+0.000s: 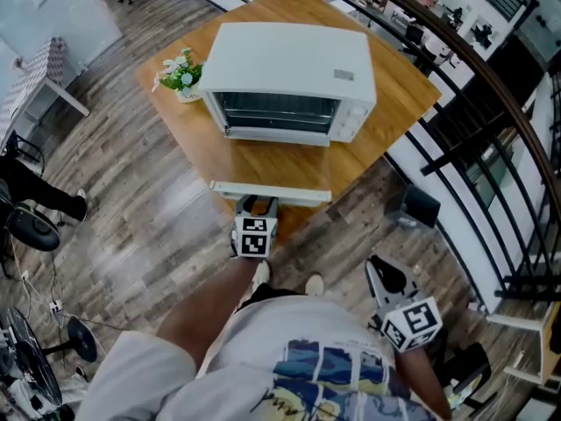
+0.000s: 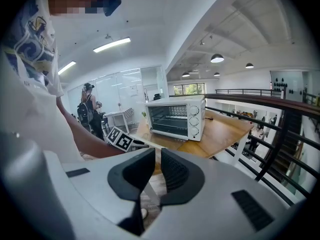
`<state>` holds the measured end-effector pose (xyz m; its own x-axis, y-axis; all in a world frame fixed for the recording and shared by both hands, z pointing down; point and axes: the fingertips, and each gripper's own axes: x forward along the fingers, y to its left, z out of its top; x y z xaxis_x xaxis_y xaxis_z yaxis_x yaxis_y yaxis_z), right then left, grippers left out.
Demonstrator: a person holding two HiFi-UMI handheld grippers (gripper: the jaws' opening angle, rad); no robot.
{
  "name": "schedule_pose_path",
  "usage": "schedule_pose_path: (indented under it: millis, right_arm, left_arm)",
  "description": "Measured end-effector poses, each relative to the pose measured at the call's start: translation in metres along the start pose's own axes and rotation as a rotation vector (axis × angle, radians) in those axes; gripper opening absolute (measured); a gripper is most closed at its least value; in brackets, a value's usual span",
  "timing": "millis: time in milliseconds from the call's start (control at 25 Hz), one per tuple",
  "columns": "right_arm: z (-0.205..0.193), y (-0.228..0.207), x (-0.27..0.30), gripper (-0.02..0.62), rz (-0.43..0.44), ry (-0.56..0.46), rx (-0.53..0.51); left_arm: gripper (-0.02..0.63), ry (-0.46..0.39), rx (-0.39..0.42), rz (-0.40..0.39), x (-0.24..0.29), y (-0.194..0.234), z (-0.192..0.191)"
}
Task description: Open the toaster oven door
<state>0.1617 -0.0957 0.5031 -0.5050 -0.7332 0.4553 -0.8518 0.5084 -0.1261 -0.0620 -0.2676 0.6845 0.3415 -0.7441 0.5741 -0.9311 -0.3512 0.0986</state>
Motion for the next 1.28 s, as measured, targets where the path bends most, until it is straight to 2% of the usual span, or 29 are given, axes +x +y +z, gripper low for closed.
schedule_pose_path:
  millis: [520, 1280]
  right_arm:
    - [-0.005, -0.003, -0.004, 0.037, -0.016, 0.025, 0.018]
    - [-0.011, -0.002, -0.01, 0.035, -0.039, 0.051, 0.043]
  left_arm:
    - [0.186, -0.026, -0.07, 0.017, 0.014, 0.004, -0.021]
    - [0.187, -0.065, -0.066, 0.04, 0.023, 0.007, -0.035]
